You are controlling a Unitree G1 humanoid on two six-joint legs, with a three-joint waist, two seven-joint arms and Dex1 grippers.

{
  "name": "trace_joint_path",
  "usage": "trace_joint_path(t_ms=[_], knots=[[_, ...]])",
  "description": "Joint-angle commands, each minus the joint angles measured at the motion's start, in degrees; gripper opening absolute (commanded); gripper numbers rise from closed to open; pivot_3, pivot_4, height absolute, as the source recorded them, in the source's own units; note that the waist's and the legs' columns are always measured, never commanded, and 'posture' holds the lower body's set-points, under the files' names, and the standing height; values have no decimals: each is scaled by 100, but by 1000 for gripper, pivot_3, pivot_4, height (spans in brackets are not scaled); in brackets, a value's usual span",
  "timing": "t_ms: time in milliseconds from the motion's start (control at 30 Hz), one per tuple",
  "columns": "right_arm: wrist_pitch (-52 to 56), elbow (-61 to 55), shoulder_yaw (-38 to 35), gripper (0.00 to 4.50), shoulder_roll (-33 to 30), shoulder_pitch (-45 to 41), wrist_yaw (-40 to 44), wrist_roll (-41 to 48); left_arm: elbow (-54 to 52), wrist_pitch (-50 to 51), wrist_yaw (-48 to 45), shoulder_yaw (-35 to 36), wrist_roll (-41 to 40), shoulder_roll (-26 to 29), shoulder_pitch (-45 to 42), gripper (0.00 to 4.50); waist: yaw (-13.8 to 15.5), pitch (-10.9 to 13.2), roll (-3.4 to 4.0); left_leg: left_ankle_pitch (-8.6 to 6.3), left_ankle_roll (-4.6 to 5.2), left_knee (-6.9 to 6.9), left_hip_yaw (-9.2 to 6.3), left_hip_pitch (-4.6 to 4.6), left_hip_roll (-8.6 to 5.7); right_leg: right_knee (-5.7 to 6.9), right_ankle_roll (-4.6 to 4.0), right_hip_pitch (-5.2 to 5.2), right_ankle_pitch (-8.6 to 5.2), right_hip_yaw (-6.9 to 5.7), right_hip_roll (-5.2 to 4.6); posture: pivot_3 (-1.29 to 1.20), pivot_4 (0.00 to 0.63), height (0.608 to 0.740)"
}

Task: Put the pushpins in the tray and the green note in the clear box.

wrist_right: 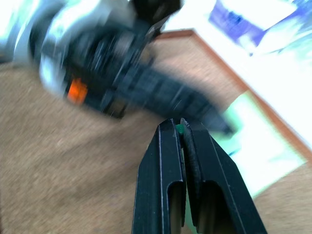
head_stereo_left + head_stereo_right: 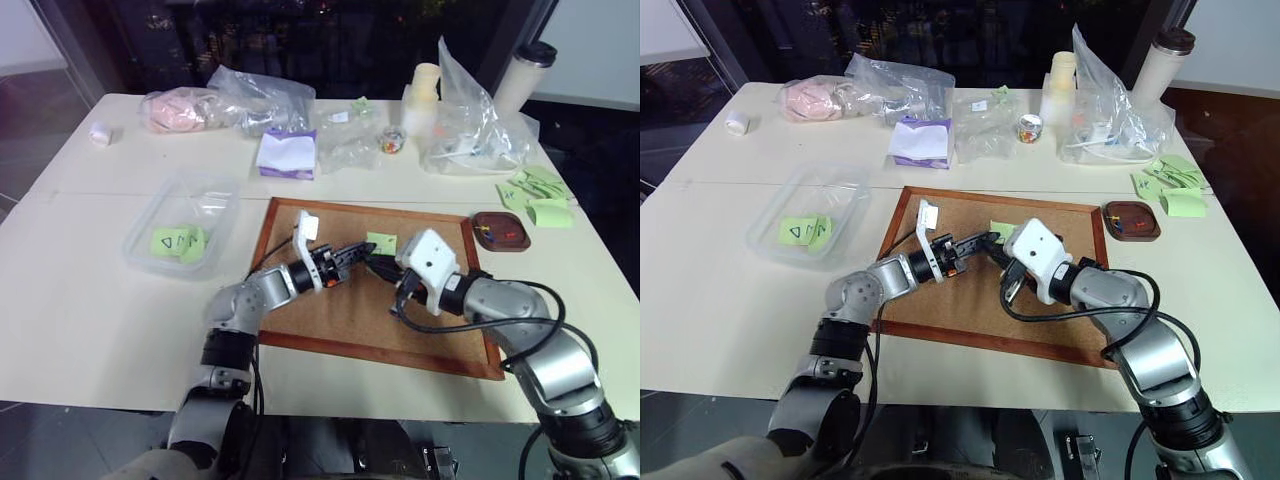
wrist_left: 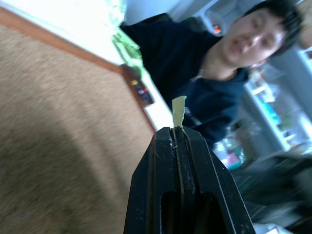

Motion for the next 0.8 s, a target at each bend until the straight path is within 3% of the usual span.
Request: trace_joint_path(t_ms=[33, 233, 433, 800], knots=[[170, -342, -453, 0, -120, -119, 4, 272, 23, -409, 7, -18, 193, -18, -31, 58, -3, 0, 0, 0, 0, 0, 0, 0, 1, 0, 0, 0, 0, 0, 1, 0, 150, 740], [781, -198, -1400, 0, -16, -451, -271, 896, -339, -541, 47, -119, 187, -178, -152, 58, 5, 1, -1, 0, 1, 0, 0, -1, 1, -1, 0, 0, 0, 0, -3, 0, 150, 740], [896, 1330, -2531, 0, 106, -1311, -1069, 1001, -1719, -308, 222, -295, -65, -226, -210, 58, -3, 3, -1, 0, 0, 0, 1, -5, 7, 0, 0, -1, 0, 3, -7, 0, 150, 740], [-887, 4264, -2576, 0, 242, -1549, -1643, 297, -2018, -1691, 244, -995, 1088, 170, 291, 58, -13, 9, 19, 1, 0, -1, 20, -3, -2, 1, 1, -7, 1, 14, -1, 0, 150, 740]])
